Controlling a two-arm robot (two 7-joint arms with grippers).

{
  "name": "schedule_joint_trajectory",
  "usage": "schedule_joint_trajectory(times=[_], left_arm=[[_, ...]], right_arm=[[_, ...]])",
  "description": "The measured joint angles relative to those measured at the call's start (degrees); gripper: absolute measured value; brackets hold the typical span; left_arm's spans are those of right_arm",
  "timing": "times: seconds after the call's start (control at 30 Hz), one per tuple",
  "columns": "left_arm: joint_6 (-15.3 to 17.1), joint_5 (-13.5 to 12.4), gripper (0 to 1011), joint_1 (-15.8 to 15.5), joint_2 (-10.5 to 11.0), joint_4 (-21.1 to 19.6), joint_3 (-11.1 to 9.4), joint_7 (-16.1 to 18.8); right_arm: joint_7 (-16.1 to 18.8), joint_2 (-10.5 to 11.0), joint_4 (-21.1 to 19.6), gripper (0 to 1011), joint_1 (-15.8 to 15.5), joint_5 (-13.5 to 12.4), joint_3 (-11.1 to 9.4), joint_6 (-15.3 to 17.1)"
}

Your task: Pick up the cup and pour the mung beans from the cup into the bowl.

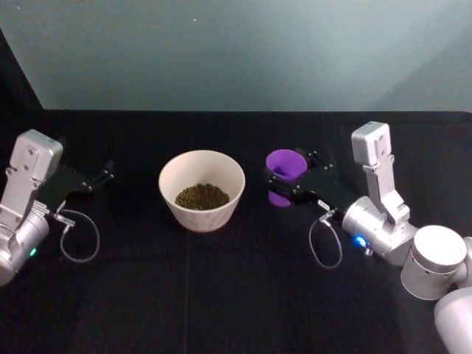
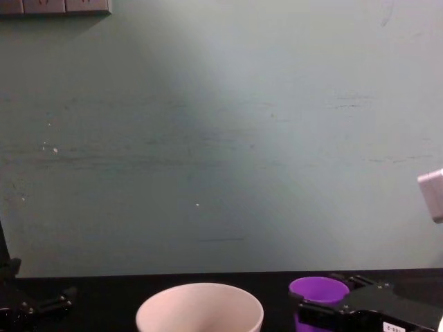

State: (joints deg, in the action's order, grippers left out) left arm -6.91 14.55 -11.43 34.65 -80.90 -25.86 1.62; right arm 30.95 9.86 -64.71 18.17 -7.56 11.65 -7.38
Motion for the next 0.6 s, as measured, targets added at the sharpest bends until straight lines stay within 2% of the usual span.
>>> schedule_joint_trajectory(times=[0.07, 0.13, 0.3, 0.4, 0.6], left_arm=[[0.0, 0.0, 1000, 0.0, 0.0, 0.0, 0.0, 0.0], [0.0, 0.0, 1000, 0.0, 0.0, 0.0, 0.0, 0.0], [0.0, 0.0, 1000, 0.0, 0.0, 0.0, 0.0, 0.0], [0.0, 0.0, 1000, 0.0, 0.0, 0.0, 0.0, 0.0], [0.0, 0.0, 1000, 0.01, 0.0, 0.0, 0.0, 0.0]], right_arm=[[-0.15, -0.03, 0.59, 954, 0.13, -0.3, 0.22, -1.02], [-0.27, 0.0, 0.92, 985, 0.19, -0.58, 0.44, -1.6], [-0.6, 0.31, 0.9, 1002, 0.23, -1.12, 0.83, -2.09], [-0.96, 0.63, -0.17, 1002, 0.05, -1.48, 0.98, -2.11], [-2.16, 1.79, -5.52, 1002, -1.08, -2.45, 0.69, -1.34]])
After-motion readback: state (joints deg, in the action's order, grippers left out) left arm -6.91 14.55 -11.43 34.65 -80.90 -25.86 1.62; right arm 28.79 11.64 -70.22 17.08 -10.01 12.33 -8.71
